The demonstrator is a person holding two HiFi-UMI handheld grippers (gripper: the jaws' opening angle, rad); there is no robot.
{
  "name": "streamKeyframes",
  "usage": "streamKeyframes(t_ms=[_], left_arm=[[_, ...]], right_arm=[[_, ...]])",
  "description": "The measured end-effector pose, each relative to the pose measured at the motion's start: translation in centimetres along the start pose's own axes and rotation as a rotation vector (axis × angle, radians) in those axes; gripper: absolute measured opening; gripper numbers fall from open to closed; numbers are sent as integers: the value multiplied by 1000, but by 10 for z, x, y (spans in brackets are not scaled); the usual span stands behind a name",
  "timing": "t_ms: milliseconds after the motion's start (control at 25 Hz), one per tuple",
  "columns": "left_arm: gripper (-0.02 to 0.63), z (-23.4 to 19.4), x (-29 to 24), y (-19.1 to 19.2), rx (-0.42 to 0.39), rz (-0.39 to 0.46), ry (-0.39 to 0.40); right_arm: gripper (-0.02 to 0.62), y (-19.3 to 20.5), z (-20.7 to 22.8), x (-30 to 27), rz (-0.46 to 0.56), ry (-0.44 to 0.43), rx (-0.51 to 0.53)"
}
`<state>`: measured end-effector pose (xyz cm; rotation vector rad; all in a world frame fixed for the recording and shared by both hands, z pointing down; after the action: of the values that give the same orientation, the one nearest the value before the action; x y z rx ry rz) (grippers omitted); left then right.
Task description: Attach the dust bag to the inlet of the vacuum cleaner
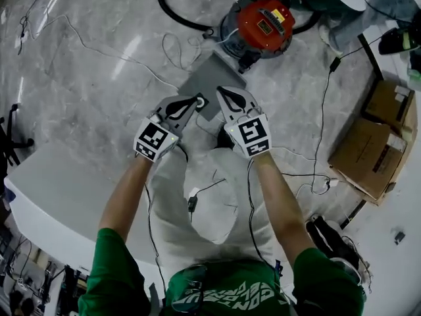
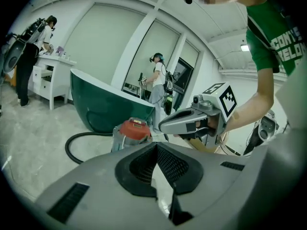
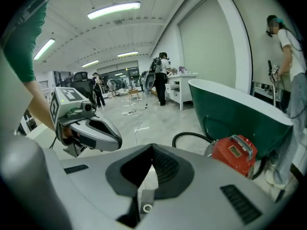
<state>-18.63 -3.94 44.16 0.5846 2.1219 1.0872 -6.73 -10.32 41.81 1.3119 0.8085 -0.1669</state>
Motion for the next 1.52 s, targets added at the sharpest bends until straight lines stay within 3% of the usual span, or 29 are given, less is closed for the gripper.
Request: streamKeyframes(t_ms=[320,480,800,1080,1520], left_arm=[[3,-68,-43,145,-107,-80,155],[3,-99,-68,219,-131,-118,238],[3,-140,-123,330,-218,-173,405],[3,-160,-153,397,-316,-198,476],[3,-161,-172,449,-390,-277,555]], right_arm=[[8,151,-47,-99,17,83,-54],[8,235,-59,-141,23,136,-144],[8,371,-70,-204,69,301,-235],[8,436,-82,-235,60,380,-254],[9,483,-116,-244,2,421,-239]])
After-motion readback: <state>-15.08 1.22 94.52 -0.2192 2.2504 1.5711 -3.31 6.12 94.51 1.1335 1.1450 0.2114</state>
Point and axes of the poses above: the fingertips, and each gripper's own axes: x backward along the fingers, z to its right, y out of its underside, the point moved 6 cm from there along x, backward along the fingers, and after that the axes turned 5 degrees about x, right-handed, at the moved point
